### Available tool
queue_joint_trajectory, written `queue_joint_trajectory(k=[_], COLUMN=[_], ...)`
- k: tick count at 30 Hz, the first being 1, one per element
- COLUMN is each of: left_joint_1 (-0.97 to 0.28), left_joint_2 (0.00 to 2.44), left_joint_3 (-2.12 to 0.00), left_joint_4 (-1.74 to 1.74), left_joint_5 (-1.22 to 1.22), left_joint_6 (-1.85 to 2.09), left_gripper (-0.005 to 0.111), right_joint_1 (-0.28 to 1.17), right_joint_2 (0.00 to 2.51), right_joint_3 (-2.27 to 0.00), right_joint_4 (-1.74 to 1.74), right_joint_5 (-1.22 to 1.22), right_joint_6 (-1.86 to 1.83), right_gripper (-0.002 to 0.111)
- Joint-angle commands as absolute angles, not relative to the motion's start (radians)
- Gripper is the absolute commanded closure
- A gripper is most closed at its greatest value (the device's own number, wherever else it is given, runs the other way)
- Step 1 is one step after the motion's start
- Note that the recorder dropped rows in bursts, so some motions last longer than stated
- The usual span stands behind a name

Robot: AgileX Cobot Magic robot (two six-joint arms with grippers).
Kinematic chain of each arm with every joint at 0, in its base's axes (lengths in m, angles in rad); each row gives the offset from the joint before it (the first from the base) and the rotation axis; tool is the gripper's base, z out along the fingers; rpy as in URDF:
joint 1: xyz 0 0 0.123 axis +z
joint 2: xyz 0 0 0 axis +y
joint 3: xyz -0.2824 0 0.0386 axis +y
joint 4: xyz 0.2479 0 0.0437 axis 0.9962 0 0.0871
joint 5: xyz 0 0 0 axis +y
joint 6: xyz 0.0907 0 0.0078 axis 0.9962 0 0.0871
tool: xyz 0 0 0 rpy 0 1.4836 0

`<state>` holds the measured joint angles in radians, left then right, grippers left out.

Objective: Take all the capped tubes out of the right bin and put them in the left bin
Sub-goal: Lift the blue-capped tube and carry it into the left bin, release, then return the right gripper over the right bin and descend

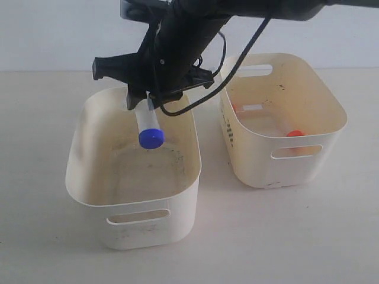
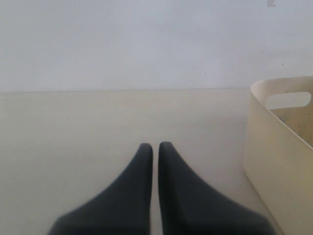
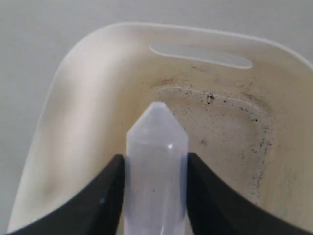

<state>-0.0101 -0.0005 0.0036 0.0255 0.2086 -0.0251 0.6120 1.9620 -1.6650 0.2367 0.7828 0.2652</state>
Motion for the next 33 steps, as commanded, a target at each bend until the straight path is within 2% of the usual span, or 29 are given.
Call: queue_joint_trajectory(k=[1,2,4,7,14,20,26,29,31,33], left_joint_1=[-0.01,-0.01,-0.01,-0.01,-0.01,-0.01,-0.01,-0.01,-0.01,-0.01], left_joint_2=[0.0,0.0,0.0,0.0,0.0,0.0,0.0,0.0,0.0,0.0], left_joint_3=[0.0,0.0,0.0,0.0,0.0,0.0,0.0,0.0,0.0,0.0], left_joint_4=[0.019,0.019,0.019,0.019,0.019,0.019,0.019,0.019,0.019,0.019], left_joint_5=[0.202,0.202,0.202,0.202,0.202,0.202,0.202,0.202,0.202,0.202], left_joint_6=[-0.035,-0.035,-0.035,-0.035,-0.035,-0.035,-0.035,-0.035,-0.035,-0.035], left_gripper=[0.102,0.102,0.102,0.102,0.102,0.102,0.102,0.102,0.102,0.102], right_joint_1=[0.618,0.618,0.618,0.618,0.564,0.387,0.254,0.247,0.253,0.259], right_joint_2=[1.967,1.965,1.965,1.962,1.855,1.826,1.839,1.868,1.892,1.914], right_joint_3=[-1.668,-1.668,-1.668,-1.668,-1.668,-1.739,-1.744,-1.744,-1.744,-1.744], right_joint_4=[0.231,0.231,0.226,0.226,0.053,-0.031,-0.031,-0.061,-0.066,-0.076], right_joint_5=[0.766,0.764,0.766,0.773,0.866,1.081,1.101,1.101,1.101,1.115], right_joint_6=[0.253,0.253,0.253,0.246,0.103,0.064,0.144,0.175,0.175,0.182], right_gripper=[0.037,0.03,0.034,0.052,0.109,0.108,0.106,0.091,0.074,0.066])
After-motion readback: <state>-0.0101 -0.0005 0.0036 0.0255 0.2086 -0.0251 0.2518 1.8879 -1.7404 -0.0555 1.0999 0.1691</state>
